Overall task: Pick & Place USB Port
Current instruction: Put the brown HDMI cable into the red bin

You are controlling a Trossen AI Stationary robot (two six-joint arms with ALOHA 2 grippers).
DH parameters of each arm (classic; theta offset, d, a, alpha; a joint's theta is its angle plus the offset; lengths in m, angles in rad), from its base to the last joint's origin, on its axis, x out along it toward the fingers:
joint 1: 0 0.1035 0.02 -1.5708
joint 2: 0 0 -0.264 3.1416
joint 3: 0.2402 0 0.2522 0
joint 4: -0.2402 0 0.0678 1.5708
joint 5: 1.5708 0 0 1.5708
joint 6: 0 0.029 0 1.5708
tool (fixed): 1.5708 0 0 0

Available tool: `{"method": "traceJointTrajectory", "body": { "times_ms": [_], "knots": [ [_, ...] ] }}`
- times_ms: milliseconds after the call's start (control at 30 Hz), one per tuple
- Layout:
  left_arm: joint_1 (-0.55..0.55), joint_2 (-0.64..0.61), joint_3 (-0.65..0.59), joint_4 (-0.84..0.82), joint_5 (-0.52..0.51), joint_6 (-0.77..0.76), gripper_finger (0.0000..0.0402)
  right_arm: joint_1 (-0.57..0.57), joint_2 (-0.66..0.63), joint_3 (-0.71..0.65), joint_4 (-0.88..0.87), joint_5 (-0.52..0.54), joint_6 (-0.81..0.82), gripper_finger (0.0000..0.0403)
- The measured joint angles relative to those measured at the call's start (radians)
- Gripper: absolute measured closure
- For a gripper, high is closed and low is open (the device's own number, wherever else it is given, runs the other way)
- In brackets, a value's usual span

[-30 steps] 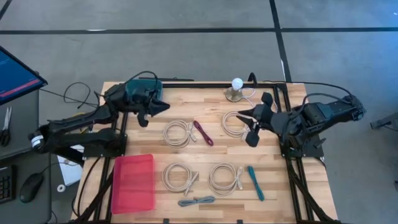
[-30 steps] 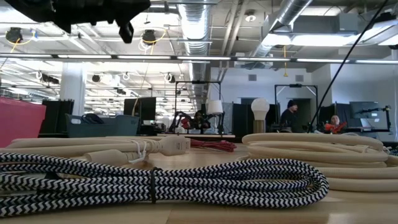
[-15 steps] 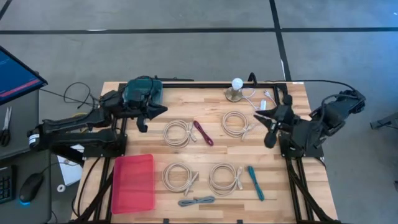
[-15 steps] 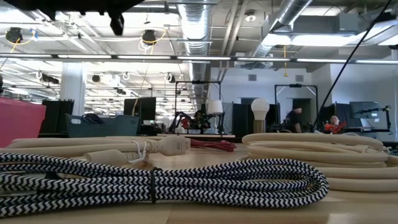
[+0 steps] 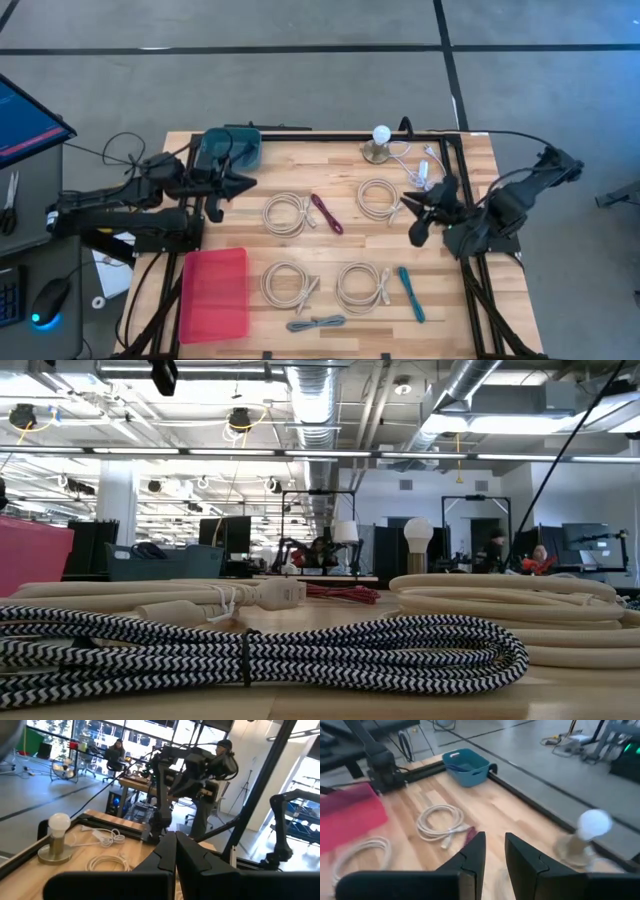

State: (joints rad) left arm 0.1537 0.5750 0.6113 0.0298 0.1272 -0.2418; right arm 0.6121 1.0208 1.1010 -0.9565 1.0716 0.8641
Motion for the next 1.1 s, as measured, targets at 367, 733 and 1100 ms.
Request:
{"method": "traceJointTrajectory", "body": {
  "times_ms": [367,733,1100],
  "knots": [
    [-0.018,0.0,0.0,0.0,0.0,-0.028,0.0397,-0.085,0.079,-0.113,0.321,-0.246,-0.164,0.0337],
    [-0.018,0.0,0.0,0.0,0.0,-0.026,0.0398,-0.251,0.201,-0.113,0.321,-0.476,-0.168,0.0337],
    [-0.018,0.0,0.0,0.0,0.001,-0.027,0.0398,-0.36,0.201,-0.112,0.169,-0.597,-0.28,0.0337]
  ]
}}
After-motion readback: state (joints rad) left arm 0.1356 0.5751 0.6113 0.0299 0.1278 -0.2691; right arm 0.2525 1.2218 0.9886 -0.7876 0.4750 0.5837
